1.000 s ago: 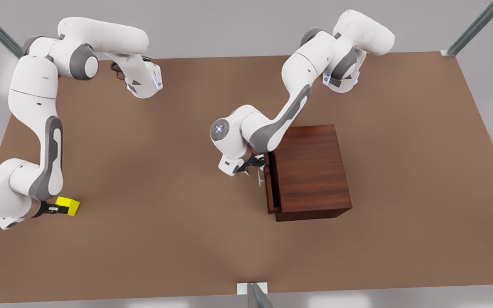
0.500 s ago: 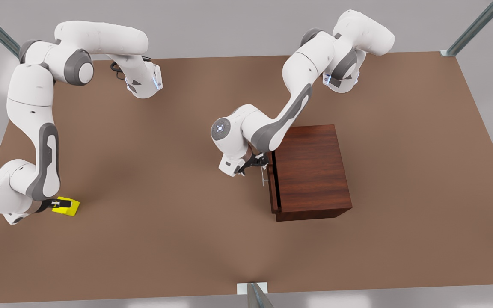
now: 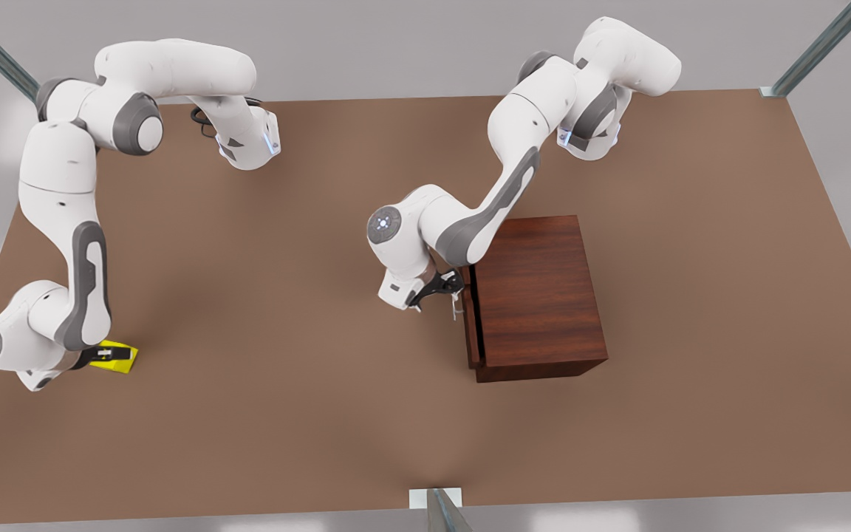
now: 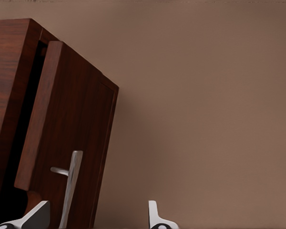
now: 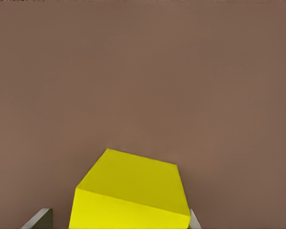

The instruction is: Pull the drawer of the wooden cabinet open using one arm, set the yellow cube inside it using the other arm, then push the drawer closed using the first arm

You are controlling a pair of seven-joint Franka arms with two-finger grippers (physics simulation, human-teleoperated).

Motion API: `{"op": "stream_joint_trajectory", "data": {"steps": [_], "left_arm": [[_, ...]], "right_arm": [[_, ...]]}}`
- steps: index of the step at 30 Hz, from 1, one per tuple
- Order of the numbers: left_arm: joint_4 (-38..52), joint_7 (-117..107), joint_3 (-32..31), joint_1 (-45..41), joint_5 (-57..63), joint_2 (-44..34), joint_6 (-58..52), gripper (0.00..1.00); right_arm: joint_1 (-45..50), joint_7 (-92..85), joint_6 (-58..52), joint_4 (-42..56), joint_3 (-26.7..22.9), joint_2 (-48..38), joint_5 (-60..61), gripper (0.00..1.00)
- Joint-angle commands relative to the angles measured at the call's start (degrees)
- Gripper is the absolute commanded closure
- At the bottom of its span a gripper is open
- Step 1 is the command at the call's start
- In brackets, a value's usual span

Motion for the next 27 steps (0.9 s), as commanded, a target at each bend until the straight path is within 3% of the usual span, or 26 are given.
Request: {"op": "stream_joint_trajectory", "data": {"steps": [1, 12, 14, 17, 22, 27], "left_arm": [[0.03, -0.51, 0.37, -0.02, 0.04, -0.08, -0.52, 0.15], [0.03, -0.86, 0.37, -0.02, 0.04, 0.71, 1.15, 0.13], [0.03, -1.12, 0.11, -0.11, 0.04, 0.71, 1.15, 0.13], [0.03, -1.56, 0.1, -0.99, 0.04, 0.8, 1.15, 0.11], [0.12, -2.61, 0.19, -1.87, -0.05, 1.24, 2.55, 0.11], [0.82, -2.61, 0.46, -1.96, -0.67, 1.33, 2.29, 0.11]], "right_arm": [[0.06, -3.61, 4.29, 0.09, 0.04, 0.31, 0.23, 0.0], [0.32, -3.61, 6.75, -0.08, 0.13, 1.98, 0.14, 0.01], [0.23, -3.7, 6.23, -0.17, 0.04, 1.89, -0.03, 0.31], [0.23, -4.49, 5.09, -0.08, 0.04, 1.36, -0.12, 0.46], [1.02, -4.67, -1.77, 0.88, 0.83, -1.01, -0.82, 0.47], [10.42, -2.39, -10.65, 5.72, 1.09, -3.12, 0.14, 0.46]]}}
